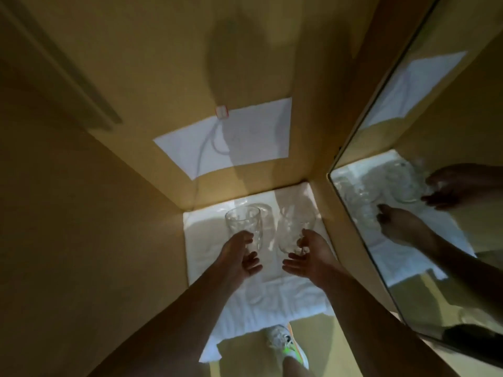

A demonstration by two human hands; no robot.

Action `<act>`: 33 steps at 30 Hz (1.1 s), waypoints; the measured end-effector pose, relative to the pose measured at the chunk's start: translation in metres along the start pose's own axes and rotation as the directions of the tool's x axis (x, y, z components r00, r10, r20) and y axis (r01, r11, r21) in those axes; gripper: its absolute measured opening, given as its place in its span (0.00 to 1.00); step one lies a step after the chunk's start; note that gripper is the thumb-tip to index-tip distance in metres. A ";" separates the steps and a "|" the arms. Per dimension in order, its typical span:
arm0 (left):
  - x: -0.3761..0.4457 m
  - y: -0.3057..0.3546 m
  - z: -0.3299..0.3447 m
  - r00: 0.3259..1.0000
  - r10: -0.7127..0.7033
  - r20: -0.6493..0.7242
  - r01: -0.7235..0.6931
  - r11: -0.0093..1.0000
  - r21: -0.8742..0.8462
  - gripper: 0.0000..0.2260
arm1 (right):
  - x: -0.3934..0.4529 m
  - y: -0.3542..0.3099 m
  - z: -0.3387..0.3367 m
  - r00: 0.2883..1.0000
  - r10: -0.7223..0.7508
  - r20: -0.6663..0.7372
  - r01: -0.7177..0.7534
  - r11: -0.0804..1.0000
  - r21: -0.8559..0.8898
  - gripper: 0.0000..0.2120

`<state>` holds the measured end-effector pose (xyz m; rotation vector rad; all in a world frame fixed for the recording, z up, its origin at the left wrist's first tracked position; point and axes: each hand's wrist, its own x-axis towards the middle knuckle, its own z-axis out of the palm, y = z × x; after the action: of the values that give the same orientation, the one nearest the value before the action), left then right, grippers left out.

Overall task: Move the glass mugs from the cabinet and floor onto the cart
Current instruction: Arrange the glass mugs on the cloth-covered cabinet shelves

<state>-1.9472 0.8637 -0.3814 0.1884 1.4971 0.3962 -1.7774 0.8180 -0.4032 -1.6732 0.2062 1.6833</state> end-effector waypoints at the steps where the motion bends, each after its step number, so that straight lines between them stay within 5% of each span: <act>1: -0.016 0.002 -0.001 1.000 0.025 0.015 -0.025 1.000 0.007 0.07 | -0.018 -0.004 0.003 1.000 -0.027 -0.001 0.027 0.999 -0.017 0.16; 13: -0.214 -0.022 -0.027 0.923 0.361 0.133 -0.357 0.933 -0.052 0.12 | -0.212 0.013 -0.013 0.873 -0.479 0.090 0.483 0.875 -0.033 0.10; 21: -0.294 -0.077 -0.057 0.859 0.490 0.146 -0.492 0.870 -0.021 0.16 | -0.299 0.072 -0.063 0.766 -0.587 0.262 0.604 0.797 0.023 0.22; 27: -0.328 -0.122 -0.062 0.831 0.538 0.144 -0.541 0.841 -0.020 0.16 | -0.341 0.102 -0.101 0.741 -0.627 0.240 0.646 0.763 -0.002 0.17; 33: -0.358 -0.173 -0.042 0.816 0.565 0.127 -0.558 0.825 -0.084 0.18 | -0.373 0.110 -0.145 0.721 -0.650 0.242 0.682 0.727 -0.078 0.23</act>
<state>-1.9738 0.5672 -0.1148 0.6240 1.2636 0.8726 -1.7741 0.5119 -0.1228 -1.4213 -0.5977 1.2971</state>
